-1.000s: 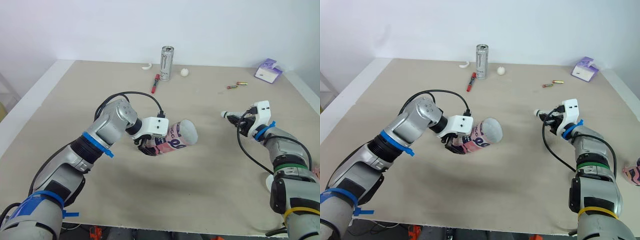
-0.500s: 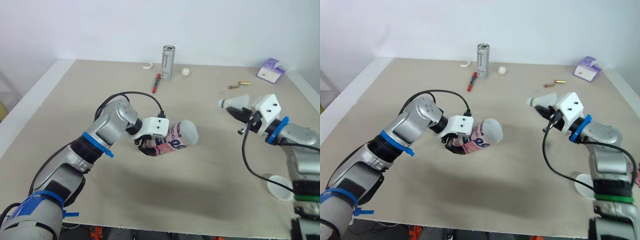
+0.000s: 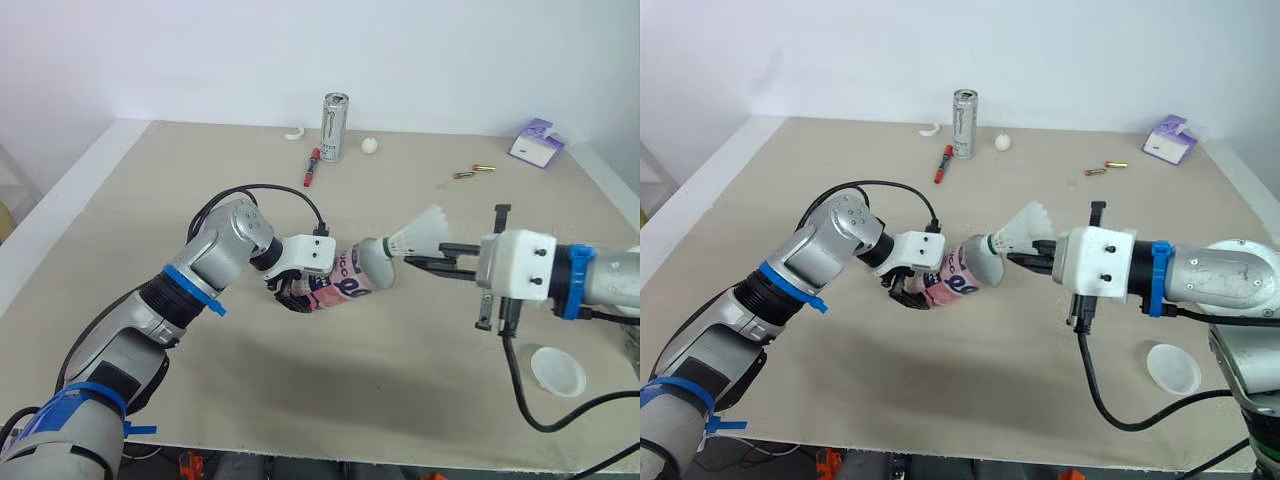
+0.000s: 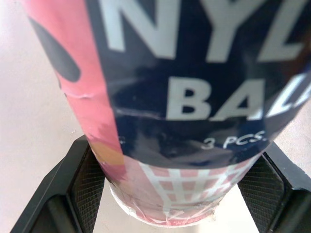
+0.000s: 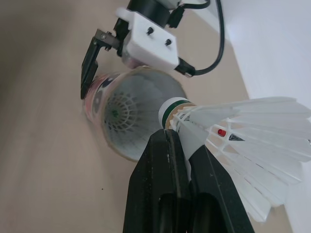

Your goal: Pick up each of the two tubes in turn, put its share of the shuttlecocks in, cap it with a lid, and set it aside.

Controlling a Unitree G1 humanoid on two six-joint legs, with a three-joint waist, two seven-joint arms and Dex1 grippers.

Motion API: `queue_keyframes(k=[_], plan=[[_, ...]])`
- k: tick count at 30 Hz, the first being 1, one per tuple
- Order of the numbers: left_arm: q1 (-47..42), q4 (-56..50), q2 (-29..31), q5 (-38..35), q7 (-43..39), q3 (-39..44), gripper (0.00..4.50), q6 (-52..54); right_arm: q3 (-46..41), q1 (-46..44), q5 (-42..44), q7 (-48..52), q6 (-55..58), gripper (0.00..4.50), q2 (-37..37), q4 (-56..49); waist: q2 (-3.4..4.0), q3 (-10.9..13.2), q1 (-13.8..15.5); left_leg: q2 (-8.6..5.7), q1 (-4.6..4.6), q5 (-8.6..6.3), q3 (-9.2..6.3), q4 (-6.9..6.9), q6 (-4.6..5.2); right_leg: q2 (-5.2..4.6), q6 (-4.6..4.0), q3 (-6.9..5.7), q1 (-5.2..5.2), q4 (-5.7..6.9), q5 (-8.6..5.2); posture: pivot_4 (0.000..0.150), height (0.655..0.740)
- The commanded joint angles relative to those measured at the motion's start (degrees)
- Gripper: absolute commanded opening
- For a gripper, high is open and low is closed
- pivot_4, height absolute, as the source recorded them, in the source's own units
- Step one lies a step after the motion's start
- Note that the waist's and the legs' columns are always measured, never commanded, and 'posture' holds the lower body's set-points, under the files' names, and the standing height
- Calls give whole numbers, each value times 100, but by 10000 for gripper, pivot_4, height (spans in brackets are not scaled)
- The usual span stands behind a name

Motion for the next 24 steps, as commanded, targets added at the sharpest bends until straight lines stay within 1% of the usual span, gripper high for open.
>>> queue_keyframes(k=[1, 2, 3, 4, 5, 6, 7, 8, 9, 10, 11, 12, 13, 14, 15, 18, 20, 23, 24], plan=[[-18, -42, -46, -31, 1, -19, 36340, 7, 240, -206, -107, 72, -131, 712, 3, -38, 0, 0, 2, 0, -1, 0, -2, -1, 0, 1, -1, 0, 0, 0, 0, 1500, 7400], [-20, -40, -45, -31, 5, -16, 36340, 6, 276, -229, -111, 89, -131, 712, 10, -24, 0, 0, 3, 0, -1, 0, -2, -1, 0, 1, -2, 0, 0, 0, 0, 1500, 7400], [-24, -34, -46, -29, 9, -14, 36340, 3, 290, -249, -97, 118, -124, 3610, 0, -2, 0, 0, 3, -2, -2, 0, -2, -2, 0, 0, -4, 0, 0, 0, -1, 1500, 7400], [-26, -30, -48, -27, 12, -12, 36340, 3, 279, -269, -56, 142, -97, 3610, -11, 12, 0, 0, 4, -2, -2, 0, -2, -2, 0, 0, -4, 0, 0, 0, -1, 1500, 7400], [-25, -28, -51, -27, 14, -12, 36340, 5, 226, -287, 10, 166, -63, 8173, -37, 13, 0, 0, 4, -2, -3, -1, -2, -2, 0, 0, -4, 0, 0, 0, -1, 1500, 7400], [-23, -28, -50, -27, 14, -13, 36340, 5, 163, -307, 92, 191, -20, 9150, -59, 3, 0, 0, 4, -3, -3, -1, -2, -2, 0, -1, -4, -1, 0, 0, -1, 1500, 7400], [-20, -31, -47, -26, 14, -15, 36340, 4, 87, -317, 202, 213, 50, 14616, -74, -20, 0, 0, 4, -3, -3, -1, -2, -2, 0, -2, -4, 0, 0, 0, 0, 1500, 7400], [-18, -31, -45, -26, 13, -16, 36340, 2, 6, -327, 311, 224, 124, 16135, -76, -45, 0, 0, 4, -3, -3, -1, -2, -2, 0, -2, -4, -1, 0, 0, 0, 1500, 7400], [-18, -31, -44, -27, 13, -16, 36340, 3, -78, -339, 430, 226, 208, 19925, -68, -67, 0, 0, 4, -3, -3, -1, -2, -2, 0, -1, -4, 0, 0, 0, 0, 1500, 7400], [-17, -33, -46, -26, 13, -18, 36340, 4, -178, -345, 598, 220, 333, 24707, -60, -95, 0, 0, 4, -3, -3, -1, -2, -2, 0, -1, -4, 0, 0, 0, 0, 1500, 7400], [-18, -26, -48, -25, 12, -21, 36340, -3, -352, -375, 949, 158, 630, 30138, -47, -125, -1, 1, 4, -3, -3, -1, -3, -2, 0, -1, -4, -1, 0, 0, 0, 1500, 7400], [-17, -24, -52, -24, 12, -25, 36340, -5, -475, -390, 1197, 115, 839, 33862, -41, -145, -1, 1, 4, -3, -3, -1, -4, -2, 0, -1, -4, -1, 0, 0, 0, 1500, 7400], [-18, -12, -57, -18, 15, -33, 36340, -21, -647, -458, 1539, -10, 1149, 33862, -16, -100, -1, 1, 5, -3, -3, -1, -3, -2, 0, -1, -4, -1, 0, 0, 0, 1500, 7400], [-22, 2, -64, -15, 18, -38, 36340, -35, -812, -499, 1833, -63, 1496, 39328, -70, 4, -1, 1, 5, -3, -3, -1, -4, -2, 0, -1, -6, -1, 1, 0, 1, 1500, 7400], [-27, 13, -71, -10, 20, -44, 36340, -50, -906, -544, 1943, -66, 1686, 40896, -129, 136, -1, 1, 5, -3, -4, -1, -5, -2, 0, -2, -10, -1, 1, 0, 4, 1500, 7400], [-40, 34, -85, -1, 18, -52, 36340, -81, -926, -694, 1928, -127, 1970, 40896, -259, 473, -2, 1, 7, -2, -3, -1, -6, -1, 0, -4, -30, -2, 3, 0, 16, 1500, 7400], [-48, 49, -97, 8, 10, -67, 36340, -104, -607, -886, 1712, 40, 1984, 40896, -426, 754, -3, 1, 8, -3, -3, -1, -7, 0, 0, -6, -30, -4, 3, -1, 16, 1500, 7400], [-54, 65, -112, 14, 5, -75, 36340, -125, -56, -1276, 1390, 234, 1909, 33142, -550, 996, -1, 1, 5, -5, -2, -1, 3, 0, 0, -13, -30, -3, -1, -1, 16, 1500, 7400], [-57, 78, -112, 20, 4, -76, 36340, -143, 162, -1469, 1315, 325, 1900, 29732, -542, 1039, -1, 1, 5, -4, -1, -1, 5, 0, 0, -12, -31, -3, -3, -1, 16, 1500, 7400]])
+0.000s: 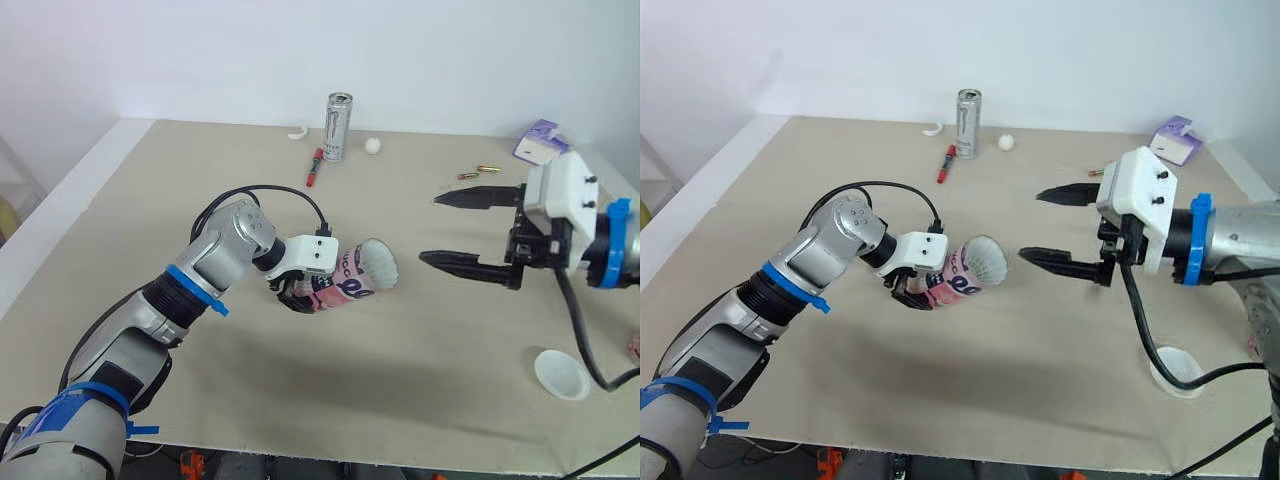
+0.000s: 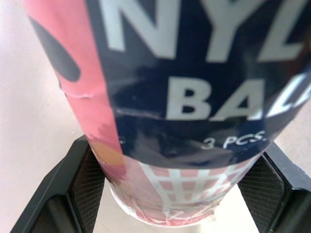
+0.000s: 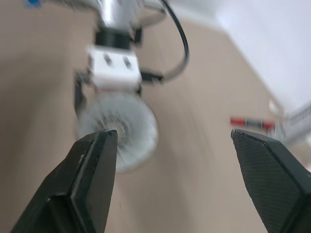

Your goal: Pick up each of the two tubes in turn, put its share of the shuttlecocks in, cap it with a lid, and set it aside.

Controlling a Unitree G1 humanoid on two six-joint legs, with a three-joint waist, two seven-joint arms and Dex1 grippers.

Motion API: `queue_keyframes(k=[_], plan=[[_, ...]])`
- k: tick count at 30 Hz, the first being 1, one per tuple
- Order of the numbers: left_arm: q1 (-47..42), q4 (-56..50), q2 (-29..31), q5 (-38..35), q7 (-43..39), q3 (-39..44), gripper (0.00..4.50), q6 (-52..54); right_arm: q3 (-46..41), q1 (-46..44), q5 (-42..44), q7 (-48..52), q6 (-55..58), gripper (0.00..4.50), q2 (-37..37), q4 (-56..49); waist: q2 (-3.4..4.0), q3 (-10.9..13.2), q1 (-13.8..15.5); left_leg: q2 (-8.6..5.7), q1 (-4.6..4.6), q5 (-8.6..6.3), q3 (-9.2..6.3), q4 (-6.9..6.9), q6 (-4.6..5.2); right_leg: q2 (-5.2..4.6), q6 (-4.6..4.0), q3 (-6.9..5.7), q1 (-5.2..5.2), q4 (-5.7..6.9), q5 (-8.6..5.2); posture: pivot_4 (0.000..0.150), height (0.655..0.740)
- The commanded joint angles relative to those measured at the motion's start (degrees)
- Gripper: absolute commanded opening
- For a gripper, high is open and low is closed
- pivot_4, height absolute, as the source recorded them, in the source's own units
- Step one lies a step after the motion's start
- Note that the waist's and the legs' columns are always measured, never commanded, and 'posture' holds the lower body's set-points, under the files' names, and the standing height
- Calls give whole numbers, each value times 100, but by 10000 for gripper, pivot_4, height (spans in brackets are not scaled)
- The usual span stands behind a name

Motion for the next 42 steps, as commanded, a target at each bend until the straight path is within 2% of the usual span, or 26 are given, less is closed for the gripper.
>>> queue_keyframes(k=[1, 4, 7, 11, 18, 23, 34, 42], plan=[[-40, 31, -44, 22, 2, -75, 36340, -72, 633, -657, -320, 318, -60, 23877, -90, 165, 0, 0, 3, 0, -1, 0, 0, -1, 0, 0, 0, 0, 0, 0, 0, 1500, 7400], [-52, 52, -49, 28, -5, -69, 36340, -95, 1120, -1133, -485, 538, -10, 14179, 6, 229, 1, 0, 4, 0, -2, 0, 0, -3, 0, 1, 0, 0, -3, 0, -1, 1500, 7400], [-75, 107, -80, 40, 6, -73, 36340, -140, 1767, -1619, -830, 914, -39, 1461, 79, 379, 1, 0, 8, -4, -8, -1, -2, -4, 1, -3, 4, 1, -4, -1, -5, 1500, 7400], [-104, 179, -116, 53, 21, -70, 36340, -197, 2357, -2034, -1279, 1278, -138, 1461, 199, 626, 1, 0, 15, -5, -9, -2, -2, -2, 1, -5, 4, 0, -5, -2, -6, 1500, 7400], [-154, 277, -192, 65, 36, -59, 36340, -255, 3589, -2808, -2320, 1711, -228, 1461, 873, 1217, 3, 0, 29, -2, -14, -1, -4, 4, 1, -6, 0, -8, -7, 0, -2, 1500, 7400], [-138, 299, -210, 74, 42, -59, 36340, -271, 4117, -3156, -2907, 1853, -320, 1461, 1317, 1681, 3, 0, 23, -3, -18, -1, 1, 10, 1, -8, 0, -7, -9, 3, 1, 1500, 7400], [-144, 323, -257, 70, 84, -38, 36340, -250, 4490, -3434, -3532, 2027, -416, 1461, 2172, 2219, 2, -1, -4, 12, 1, 0, 5, 24, 1, 5, -2, -9, -6, 22, 8, 1500, 7400], [-159, 395, -280, 102, 161, -35, 36340, -407, 4529, -3347, -3744, 2134, -504, 1461, 2414, 2371, 2, -4, -10, 23, 15, 3, 4, 25, 3, 19, -2, -9, -6, 32, 7, 1500, 7400]])
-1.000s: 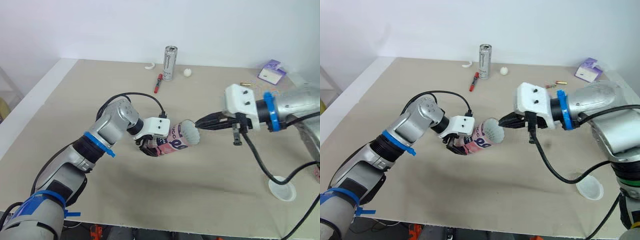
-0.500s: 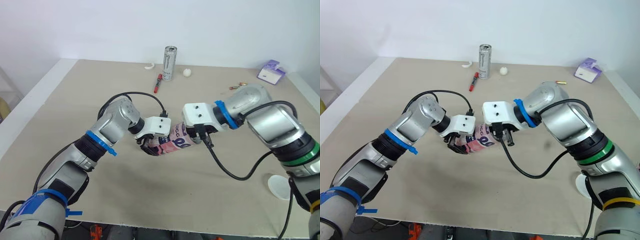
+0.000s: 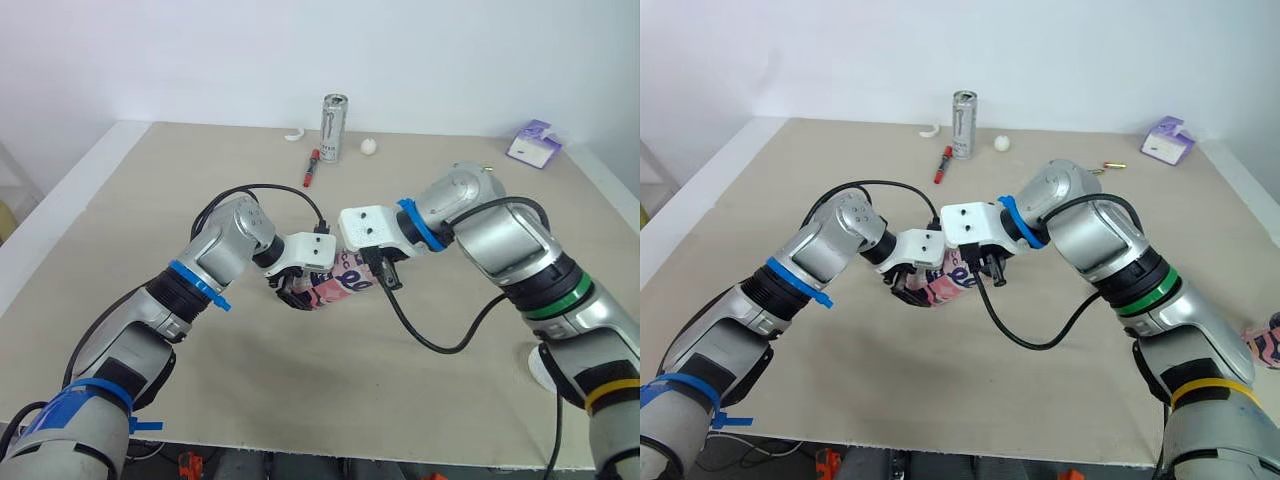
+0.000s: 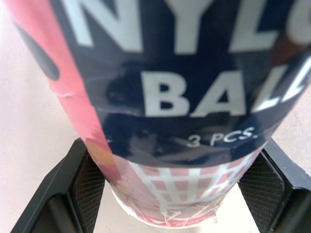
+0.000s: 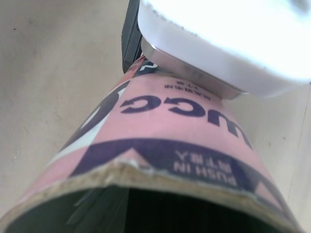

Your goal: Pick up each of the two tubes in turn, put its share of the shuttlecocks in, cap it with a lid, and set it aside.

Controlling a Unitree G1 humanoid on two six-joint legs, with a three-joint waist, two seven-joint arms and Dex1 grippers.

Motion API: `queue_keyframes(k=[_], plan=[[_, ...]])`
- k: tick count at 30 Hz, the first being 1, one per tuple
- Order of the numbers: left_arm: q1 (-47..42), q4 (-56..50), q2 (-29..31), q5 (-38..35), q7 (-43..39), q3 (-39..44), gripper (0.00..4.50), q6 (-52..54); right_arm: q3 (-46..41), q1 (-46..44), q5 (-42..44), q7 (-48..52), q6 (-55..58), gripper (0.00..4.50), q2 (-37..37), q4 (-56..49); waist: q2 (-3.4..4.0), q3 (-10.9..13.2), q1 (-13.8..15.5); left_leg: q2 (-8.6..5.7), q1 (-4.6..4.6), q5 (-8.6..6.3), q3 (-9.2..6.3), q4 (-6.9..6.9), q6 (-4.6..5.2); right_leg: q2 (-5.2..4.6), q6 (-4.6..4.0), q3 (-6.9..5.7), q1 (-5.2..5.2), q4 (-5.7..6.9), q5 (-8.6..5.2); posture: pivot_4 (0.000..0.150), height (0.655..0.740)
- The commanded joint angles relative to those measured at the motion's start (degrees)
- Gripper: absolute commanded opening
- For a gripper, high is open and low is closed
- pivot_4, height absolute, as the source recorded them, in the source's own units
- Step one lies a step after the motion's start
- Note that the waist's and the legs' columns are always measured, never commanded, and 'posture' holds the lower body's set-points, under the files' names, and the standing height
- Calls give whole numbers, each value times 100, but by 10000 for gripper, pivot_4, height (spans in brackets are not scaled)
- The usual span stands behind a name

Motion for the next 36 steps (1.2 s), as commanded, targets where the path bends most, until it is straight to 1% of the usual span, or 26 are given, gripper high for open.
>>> queue_keyframes(k=[1, 5, 10, 12, 16, 21, 33, 36], plan=[[-34, -24, -154, 57, 188, -36, 36340, -300, 112, 52, -178, 1, -59, 1461, 166, 101, 0, 0, -2, 1, 2, 1, 0, 0, 1, 0, 0, 0, 0, 1, 0, 1500, 7400], [-46, 109, -225, 77, 334, 26, 36340, -526, 53, 58, -251, 35, -109, 1461, 214, 131, 0, -1, -1, 0, 12, 7, 1, 0, 7, -2, -7, 0, 4, 5, 7, 1500, 7400], [-51, 117, -276, -34, 215, 89, 36340, -488, -19, 94, -300, 36, -154, 1461, 241, 122, 0, 0, -1, -3, 14, 12, 2, 0, 11, -12, -16, 0, 2, 5, 15, 1500, 7400], [-71, 201, -303, 29, 329, 98, 32489, -557, -57, 116, -301, 16, -175, 0, 257, 109, 0, -1, -1, -4, 14, 12, 1, 0, 11, -16, -16, 0, 1, 5, 16, 1500, 7400], [-87, 323, -361, 78, 434, 131, 32489, -688, -111, 152, -336, 15, -207, 0, 285, 91, 0, -1, 7, -10, 12, 13, 1, 0, 12, -24, -14, -1, 2, 5, 14, 1500, 7400], [-65, 348, -388, 65, 371, 142, 32489, -712, -165, 174, -358, 31, -210, 0, 329, 79, 0, -1, 6, -15, 13, 16, 0, 1, 17, -38, -15, 0, -1, 3, 15, 1500, 7400], [-3, 301, -385, 82, 369, 165, 32489, -690, -226, 231, -347, 43, -213, 0, 449, 90, 0, -1, 3, -13, 13, 17, -2, -1, 18, -39, -17, -1, -15, 3, 16, 1500, 7400], [28, 277, -378, 77, 349, 165, 32489, -661, -496, 144, -169, 149, -54, 0, 337, -7, 0, 0, 3, -13, 12, 17, -3, -2, 18, -40, -16, -1, -17, 3, 16, 1500, 7400]])
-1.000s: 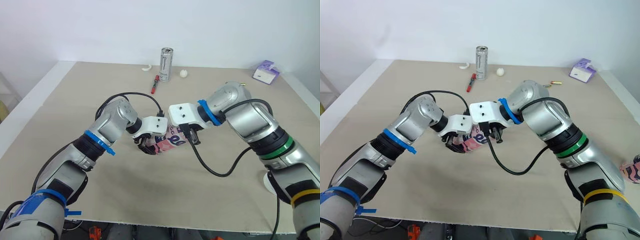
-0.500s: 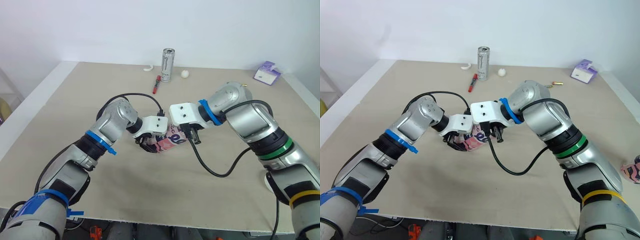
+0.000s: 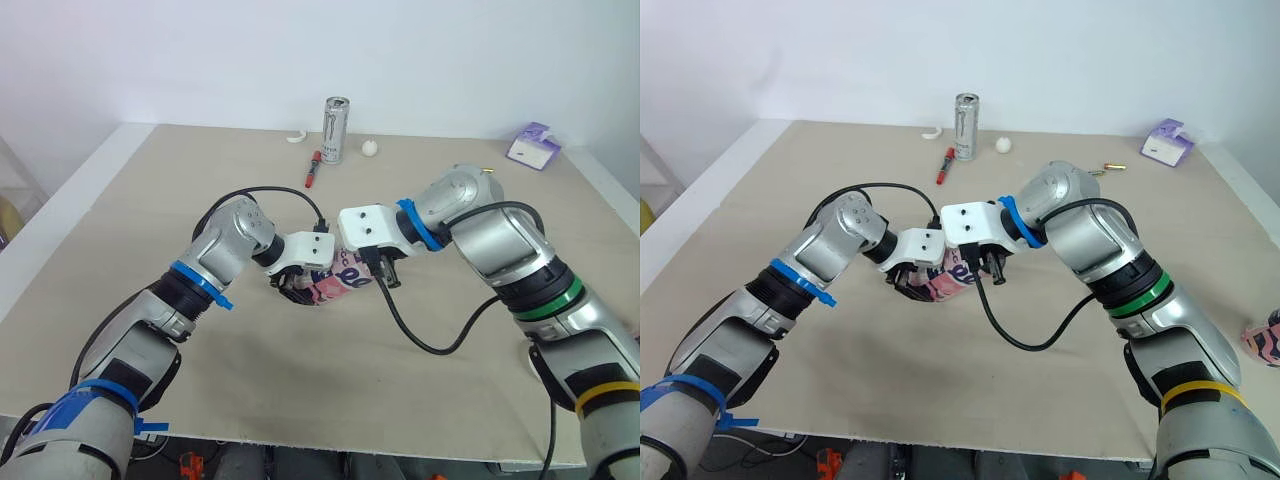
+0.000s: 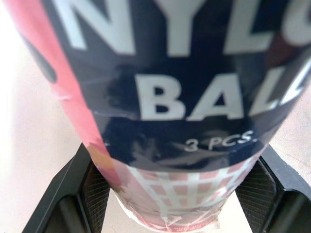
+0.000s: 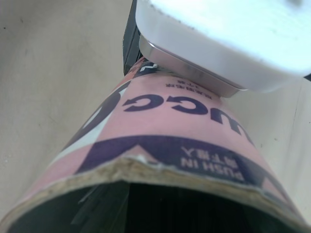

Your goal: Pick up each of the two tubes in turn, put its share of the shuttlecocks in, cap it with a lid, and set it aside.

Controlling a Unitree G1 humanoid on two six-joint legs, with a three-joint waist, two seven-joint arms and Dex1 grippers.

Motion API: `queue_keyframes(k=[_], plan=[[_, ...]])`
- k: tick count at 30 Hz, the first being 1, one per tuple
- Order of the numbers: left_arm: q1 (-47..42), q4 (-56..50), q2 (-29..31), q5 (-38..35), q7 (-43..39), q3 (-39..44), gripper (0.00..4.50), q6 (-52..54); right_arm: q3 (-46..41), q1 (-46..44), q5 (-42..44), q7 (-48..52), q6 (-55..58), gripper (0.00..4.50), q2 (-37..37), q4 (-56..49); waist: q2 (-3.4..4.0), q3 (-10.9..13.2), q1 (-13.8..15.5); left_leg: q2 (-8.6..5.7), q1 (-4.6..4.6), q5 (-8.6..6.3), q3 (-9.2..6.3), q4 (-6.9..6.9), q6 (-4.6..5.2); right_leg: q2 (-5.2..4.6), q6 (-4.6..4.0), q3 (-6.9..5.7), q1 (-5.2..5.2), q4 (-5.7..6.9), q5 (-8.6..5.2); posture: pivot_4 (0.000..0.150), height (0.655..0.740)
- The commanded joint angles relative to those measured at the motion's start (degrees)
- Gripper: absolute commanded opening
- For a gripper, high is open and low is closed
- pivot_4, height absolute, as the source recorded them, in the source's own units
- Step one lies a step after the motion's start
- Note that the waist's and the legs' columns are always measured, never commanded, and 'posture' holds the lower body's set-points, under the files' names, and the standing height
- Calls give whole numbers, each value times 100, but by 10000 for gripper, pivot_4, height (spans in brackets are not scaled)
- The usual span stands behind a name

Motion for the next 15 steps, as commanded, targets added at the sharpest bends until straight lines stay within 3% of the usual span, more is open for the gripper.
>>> queue_keyframes(k=[1, 6, 11, 15], plan=[[-4, -200, -197, 7, 159, -33, 32489, -45, -293, -52, 282, 86, 192, 0, -1, -177, 0, 0, 2, 0, -2, 0, 0, 0, 0, -1, 0, 0, -1, 0, 0, 1500, 7400], [46, -236, -167, -11, 151, 6, 32489, -22, -933, 14, 881, 330, 769, 0, -527, -753, 1, 1, 36, -9, -61, 6, 5, 1, 10, -25, -21, -3, -43, 0, 14, 1500, 7400], [124, -272, -130, -52, 115, 63, 32489, -18, -2055, 542, 1742, 376, 1498, 0, -1412, -1552, 1, 1, 84, -36, -151, 1, -4, 0, 14, -38, 66, -17, -68, -24, 7, 1500, 7400], [196, -278, -132, -151, 99, 135, 32489, -11, -2986, 973, 2383, 120, 2117, 0, -1701, -1784, 2, 1, 135, -33, -158, -3, -4, -3, 12, -37, 65, -23, -75, -30, 6, 1500, 7400]])
